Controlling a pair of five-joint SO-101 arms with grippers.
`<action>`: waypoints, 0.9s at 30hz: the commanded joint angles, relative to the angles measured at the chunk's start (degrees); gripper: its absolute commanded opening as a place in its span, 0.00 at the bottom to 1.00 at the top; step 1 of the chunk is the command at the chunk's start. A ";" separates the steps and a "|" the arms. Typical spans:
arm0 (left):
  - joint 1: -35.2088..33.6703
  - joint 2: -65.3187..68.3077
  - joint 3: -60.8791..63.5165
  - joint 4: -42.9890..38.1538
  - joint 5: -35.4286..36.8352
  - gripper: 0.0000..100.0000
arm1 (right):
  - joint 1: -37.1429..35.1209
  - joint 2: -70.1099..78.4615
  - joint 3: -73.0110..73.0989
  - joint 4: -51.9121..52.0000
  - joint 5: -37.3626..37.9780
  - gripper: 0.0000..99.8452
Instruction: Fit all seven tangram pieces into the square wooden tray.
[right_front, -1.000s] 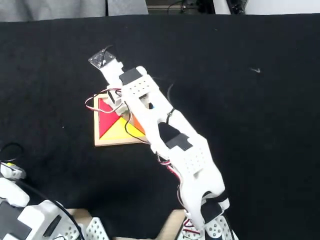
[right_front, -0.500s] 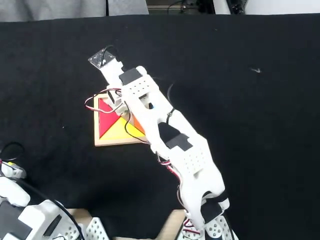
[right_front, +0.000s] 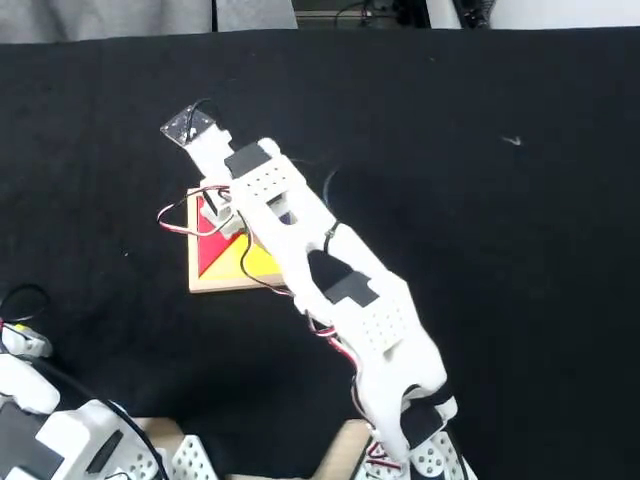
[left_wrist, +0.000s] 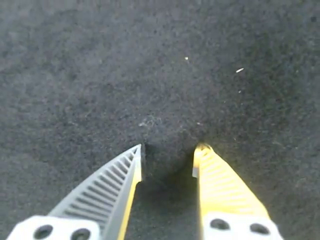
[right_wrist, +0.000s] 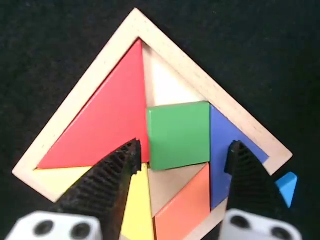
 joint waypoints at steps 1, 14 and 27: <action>1.01 0.26 0.22 -1.14 -0.18 0.18 | -0.53 -1.01 -3.47 0.35 -0.35 0.28; 1.01 0.26 0.22 -1.14 -0.18 0.18 | -0.70 -1.89 -5.32 1.14 -0.44 0.03; 1.01 0.26 0.22 -1.14 -0.18 0.18 | 1.41 1.54 -5.41 -0.79 -0.44 0.01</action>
